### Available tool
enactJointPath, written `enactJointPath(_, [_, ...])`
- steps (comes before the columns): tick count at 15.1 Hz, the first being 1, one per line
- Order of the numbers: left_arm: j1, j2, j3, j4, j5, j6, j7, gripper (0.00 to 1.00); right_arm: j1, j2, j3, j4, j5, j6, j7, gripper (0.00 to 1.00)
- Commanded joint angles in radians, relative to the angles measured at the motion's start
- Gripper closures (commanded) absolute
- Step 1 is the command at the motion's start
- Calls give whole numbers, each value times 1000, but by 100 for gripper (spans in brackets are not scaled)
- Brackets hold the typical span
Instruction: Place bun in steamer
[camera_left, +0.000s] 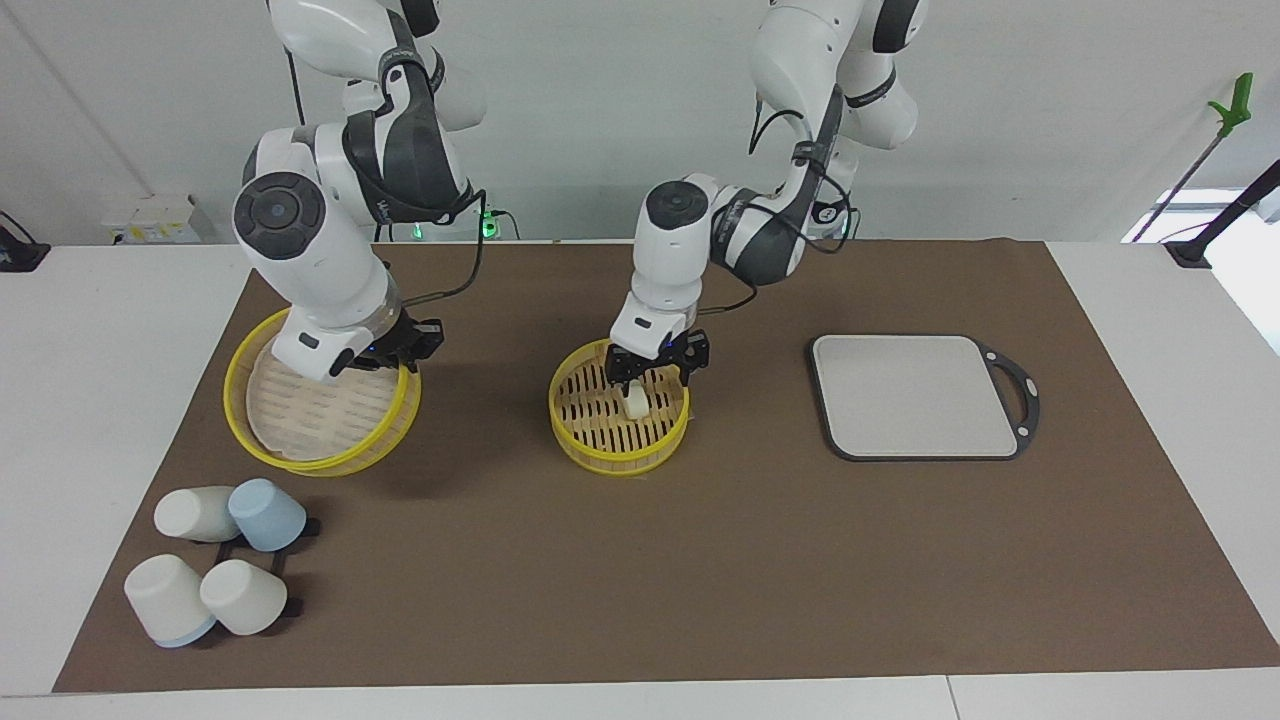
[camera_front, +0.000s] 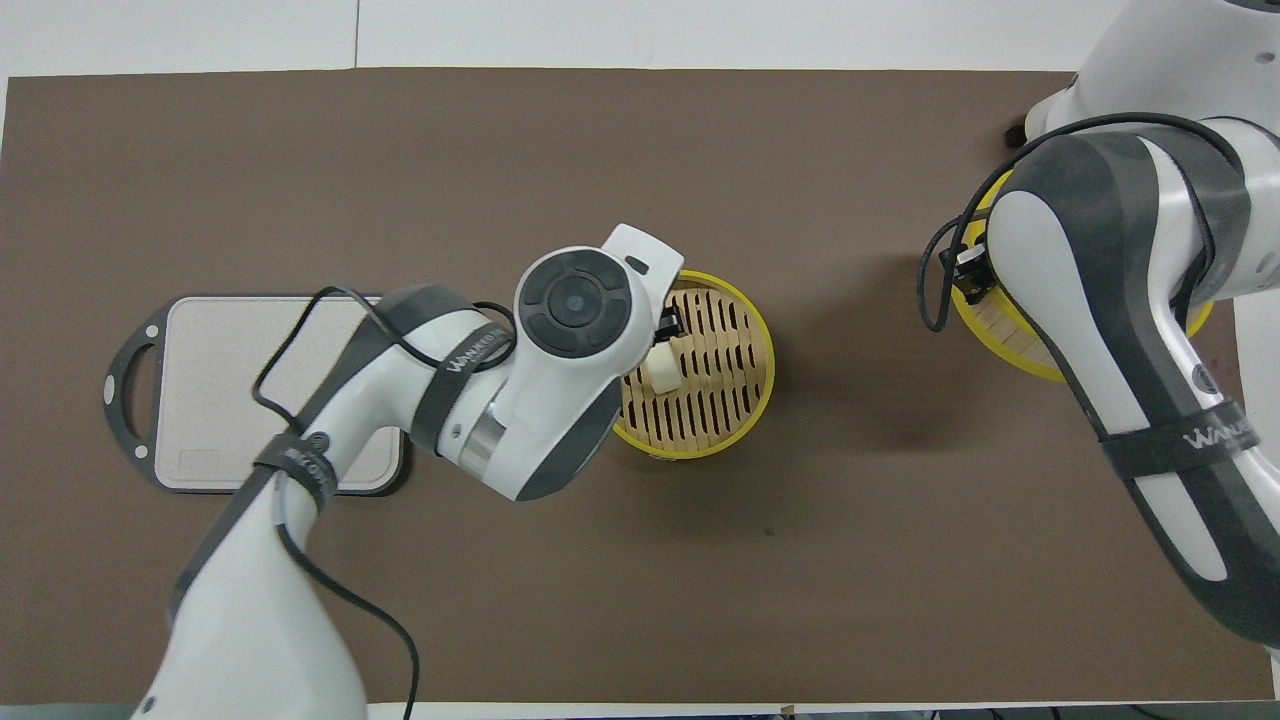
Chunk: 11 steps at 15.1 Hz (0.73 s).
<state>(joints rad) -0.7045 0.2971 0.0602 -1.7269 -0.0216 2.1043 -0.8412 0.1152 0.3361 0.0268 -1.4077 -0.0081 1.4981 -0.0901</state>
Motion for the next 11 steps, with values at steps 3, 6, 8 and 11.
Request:
enactJointPath(3, [228, -211, -3, -30, 6, -245, 227, 0, -2, -34, 1, -31, 11, 8, -8, 100])
enactJointPath(6, [364, -269, -2, -28, 6, -303, 373, 0, 9, -34, 1, -30, 11, 13, 1, 100])
enactJointPath(8, [428, -288, 1, -20, 6, -335, 450, 0, 68, -34, 5, -30, 14, 57, 93, 100])
enactJointPath(11, [512, -314, 7, -19, 9, -380, 597, 0, 223, -31, 7, -66, 17, 209, 326, 100])
